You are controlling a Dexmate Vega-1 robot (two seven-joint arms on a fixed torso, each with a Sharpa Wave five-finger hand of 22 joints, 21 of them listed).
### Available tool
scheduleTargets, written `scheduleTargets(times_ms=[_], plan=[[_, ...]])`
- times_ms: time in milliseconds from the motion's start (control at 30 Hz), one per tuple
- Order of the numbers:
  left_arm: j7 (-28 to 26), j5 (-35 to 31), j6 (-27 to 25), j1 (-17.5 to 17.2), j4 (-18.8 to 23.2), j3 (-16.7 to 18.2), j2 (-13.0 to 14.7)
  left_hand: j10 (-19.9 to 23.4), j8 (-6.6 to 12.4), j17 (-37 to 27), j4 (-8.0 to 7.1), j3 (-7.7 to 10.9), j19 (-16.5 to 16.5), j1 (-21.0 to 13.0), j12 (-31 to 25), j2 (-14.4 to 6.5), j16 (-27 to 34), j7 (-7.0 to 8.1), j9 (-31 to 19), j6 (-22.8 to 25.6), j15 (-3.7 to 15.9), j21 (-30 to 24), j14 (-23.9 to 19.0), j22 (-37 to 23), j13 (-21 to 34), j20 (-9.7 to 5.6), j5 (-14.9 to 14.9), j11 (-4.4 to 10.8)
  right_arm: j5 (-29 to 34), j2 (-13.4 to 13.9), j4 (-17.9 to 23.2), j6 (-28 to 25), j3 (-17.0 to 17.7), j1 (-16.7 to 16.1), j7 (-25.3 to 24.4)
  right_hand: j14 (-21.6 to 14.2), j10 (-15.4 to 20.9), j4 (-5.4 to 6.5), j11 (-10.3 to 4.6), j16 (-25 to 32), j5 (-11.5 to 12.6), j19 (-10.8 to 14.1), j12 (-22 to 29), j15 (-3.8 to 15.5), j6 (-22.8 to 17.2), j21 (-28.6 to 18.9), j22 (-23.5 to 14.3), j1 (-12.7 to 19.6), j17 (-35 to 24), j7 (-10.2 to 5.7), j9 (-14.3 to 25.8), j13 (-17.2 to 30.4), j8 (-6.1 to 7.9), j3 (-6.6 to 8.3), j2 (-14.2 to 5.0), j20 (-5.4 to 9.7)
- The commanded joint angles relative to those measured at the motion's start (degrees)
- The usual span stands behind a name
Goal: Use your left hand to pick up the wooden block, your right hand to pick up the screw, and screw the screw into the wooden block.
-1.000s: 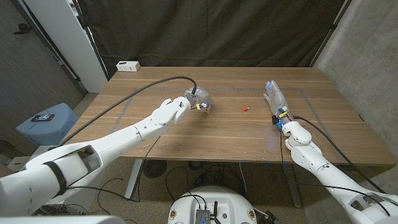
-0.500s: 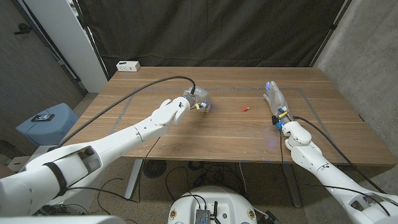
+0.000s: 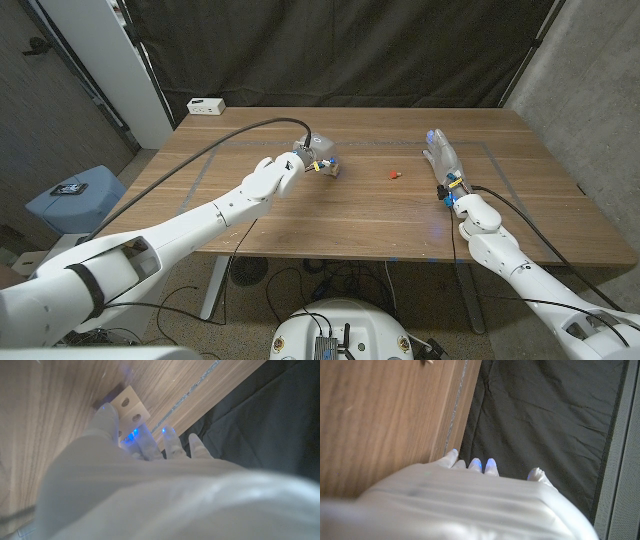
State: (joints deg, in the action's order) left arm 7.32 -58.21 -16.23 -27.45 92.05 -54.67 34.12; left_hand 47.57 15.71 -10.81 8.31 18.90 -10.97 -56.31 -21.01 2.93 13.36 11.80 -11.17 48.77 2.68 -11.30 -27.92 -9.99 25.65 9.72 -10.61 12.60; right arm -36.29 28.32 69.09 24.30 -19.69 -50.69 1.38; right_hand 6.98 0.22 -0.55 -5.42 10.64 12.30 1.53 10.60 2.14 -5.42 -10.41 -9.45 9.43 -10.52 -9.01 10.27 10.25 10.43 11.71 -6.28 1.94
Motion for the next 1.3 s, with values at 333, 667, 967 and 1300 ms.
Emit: scheduleTargets(times_ms=[333,667,967,1300], plan=[[-4.89,7.74,-1.71,-2.68,2.89,4.45,-0.66,0.64,-0.04,-0.34,-0.24,-0.58,-0.57,0.03,0.09,-0.34,0.35,-0.18,-0.16,0.29,6.81,-0.29,-0.52,-0.17,0.41,-0.13,-0.26,0.07,3.2,5.87,7.91,-4.39,-0.3,-2.35,-1.44,0.47,0.15,-0.22,-0.05,0.4,0.31,0.01,0.29,0.19,0.08,-0.39,-0.15,-0.28,-0.1,-0.11,0.08,0.17,0.25,0.51,0.14,0.74],[-7.17,13.79,-3.08,-4.2,3.98,6.86,-1.71,0.67,-0.15,-0.42,-0.39,-0.72,-0.53,0.26,0.29,-0.6,0.42,-0.08,-0.15,0.37,6.81,-0.22,-0.6,-0.17,0.49,-0.08,-0.29,0.09,7.45,10.03,13.0,-7.15,-0.59,-3.68,-3.73,0.45,0.17,-0.57,-0.01,0.38,0.33,0.41,0.28,0.37,-0.17,-0.51,-0.14,0.11,-0.01,-0.15,0.08,0.17,0.36,0.67,0.25,0.9],[-11.94,21.99,0.73,-5.83,3.71,9.66,-1.72,0.62,-0.47,-0.54,-0.42,-0.89,-0.35,0.3,0.58,-0.92,0.43,0.34,-0.14,0.09,7.2,-0.09,-0.5,-0.18,0.64,-0.94,-0.35,0.12,11.97,14.67,18.14,-11.03,-0.82,-4.58,-5.29,-0.27,1.21,-2.01,-0.34,0.54,0.29,1.59,0.55,0.95,-1.69,-0.74,-0.08,1.76,0.16,0.13,0.06,0.17,0.87,1.16,0.74,1.1],[-14.24,29.58,2.95,-7.57,3.76,11.98,-1.45,-0.02,-1.2,-0.89,-0.39,-1.55,-4.66,0.38,1.58,-1.81,1.04,0.19,-0.19,-0.3,7.11,-1.51,-1.64,-0.39,1.23,-5.54,-0.54,0.15,14.67,16.64,18.86,-9.77,-1.04,-4.57,-4.22,-0.79,1.76,-4.13,-0.5,0.57,0.13,3.05,0.56,1.07,-4.05,-0.88,-0.03,4.13,0.24,0.05,0.09,0.17,1.51,1.73,1.59,1.36]])
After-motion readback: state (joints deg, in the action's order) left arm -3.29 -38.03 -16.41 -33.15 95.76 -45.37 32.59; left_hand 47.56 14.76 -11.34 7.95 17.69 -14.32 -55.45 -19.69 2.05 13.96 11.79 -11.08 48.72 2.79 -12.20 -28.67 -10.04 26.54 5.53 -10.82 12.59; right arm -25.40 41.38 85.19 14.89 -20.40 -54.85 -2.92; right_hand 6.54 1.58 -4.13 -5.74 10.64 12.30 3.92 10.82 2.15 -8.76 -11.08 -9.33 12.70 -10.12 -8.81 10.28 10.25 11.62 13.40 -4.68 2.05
